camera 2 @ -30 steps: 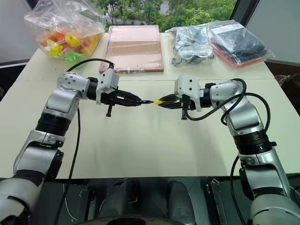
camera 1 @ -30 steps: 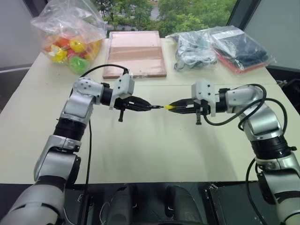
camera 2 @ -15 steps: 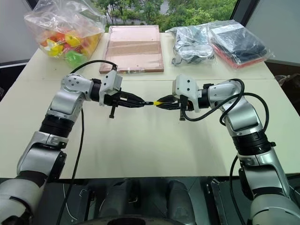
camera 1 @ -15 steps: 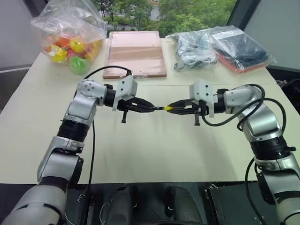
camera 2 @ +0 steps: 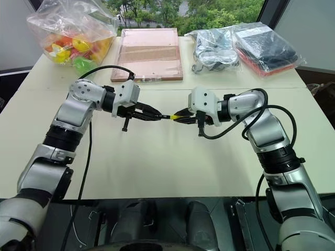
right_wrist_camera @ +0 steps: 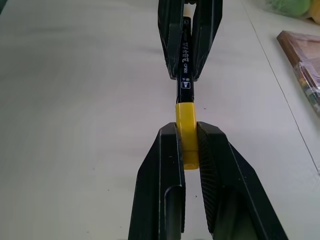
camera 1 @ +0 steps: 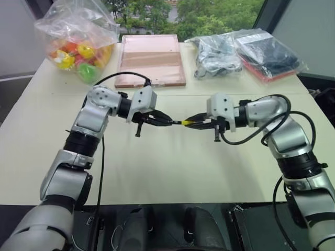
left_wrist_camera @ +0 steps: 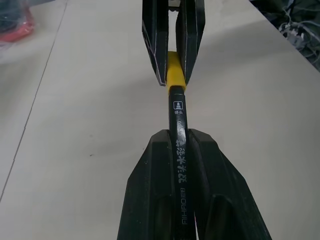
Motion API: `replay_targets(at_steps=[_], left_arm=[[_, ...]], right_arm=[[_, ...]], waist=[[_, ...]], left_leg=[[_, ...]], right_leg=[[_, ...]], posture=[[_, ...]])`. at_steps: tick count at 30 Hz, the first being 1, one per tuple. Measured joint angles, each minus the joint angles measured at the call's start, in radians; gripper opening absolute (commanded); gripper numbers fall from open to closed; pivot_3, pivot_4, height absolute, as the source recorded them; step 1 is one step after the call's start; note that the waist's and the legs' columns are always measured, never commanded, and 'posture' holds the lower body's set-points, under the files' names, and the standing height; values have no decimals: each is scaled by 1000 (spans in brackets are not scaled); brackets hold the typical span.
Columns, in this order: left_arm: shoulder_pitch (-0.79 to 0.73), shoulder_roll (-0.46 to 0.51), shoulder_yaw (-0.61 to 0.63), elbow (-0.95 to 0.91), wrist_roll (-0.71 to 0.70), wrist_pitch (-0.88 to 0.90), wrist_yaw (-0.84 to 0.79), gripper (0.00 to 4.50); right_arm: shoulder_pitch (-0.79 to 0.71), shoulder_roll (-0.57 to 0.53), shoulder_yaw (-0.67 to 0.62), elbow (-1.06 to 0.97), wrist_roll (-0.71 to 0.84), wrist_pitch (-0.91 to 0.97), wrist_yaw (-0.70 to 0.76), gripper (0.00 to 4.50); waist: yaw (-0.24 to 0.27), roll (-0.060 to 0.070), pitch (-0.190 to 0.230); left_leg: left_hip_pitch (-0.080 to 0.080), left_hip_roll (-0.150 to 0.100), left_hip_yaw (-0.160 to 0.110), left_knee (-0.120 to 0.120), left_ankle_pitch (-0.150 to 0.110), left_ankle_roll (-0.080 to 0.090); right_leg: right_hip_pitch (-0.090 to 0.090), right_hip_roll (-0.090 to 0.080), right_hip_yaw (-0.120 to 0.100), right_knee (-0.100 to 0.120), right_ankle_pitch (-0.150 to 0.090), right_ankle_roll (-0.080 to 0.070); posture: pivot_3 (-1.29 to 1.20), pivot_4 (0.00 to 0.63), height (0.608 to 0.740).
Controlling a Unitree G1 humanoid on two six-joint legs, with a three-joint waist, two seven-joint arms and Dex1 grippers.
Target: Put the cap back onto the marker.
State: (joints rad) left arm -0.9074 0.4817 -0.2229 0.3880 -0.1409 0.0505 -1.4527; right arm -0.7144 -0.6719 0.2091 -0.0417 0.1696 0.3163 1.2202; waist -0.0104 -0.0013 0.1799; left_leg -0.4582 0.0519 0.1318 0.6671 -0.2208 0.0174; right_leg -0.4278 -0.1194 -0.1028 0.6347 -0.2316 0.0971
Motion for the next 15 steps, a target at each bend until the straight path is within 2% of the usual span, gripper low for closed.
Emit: replay_targets(at_steps=[15], left_arm=[[24,-24,24,-6,40,-39,64,0]], right_arm=[[-33,47,11,8,-40,62,-43,110]], waist=[[1,0,0]], left_leg=[[0,0,0,0,0,0]], right_leg=[[0,0,0,0,0,0]], posture=[[0,150,740]])
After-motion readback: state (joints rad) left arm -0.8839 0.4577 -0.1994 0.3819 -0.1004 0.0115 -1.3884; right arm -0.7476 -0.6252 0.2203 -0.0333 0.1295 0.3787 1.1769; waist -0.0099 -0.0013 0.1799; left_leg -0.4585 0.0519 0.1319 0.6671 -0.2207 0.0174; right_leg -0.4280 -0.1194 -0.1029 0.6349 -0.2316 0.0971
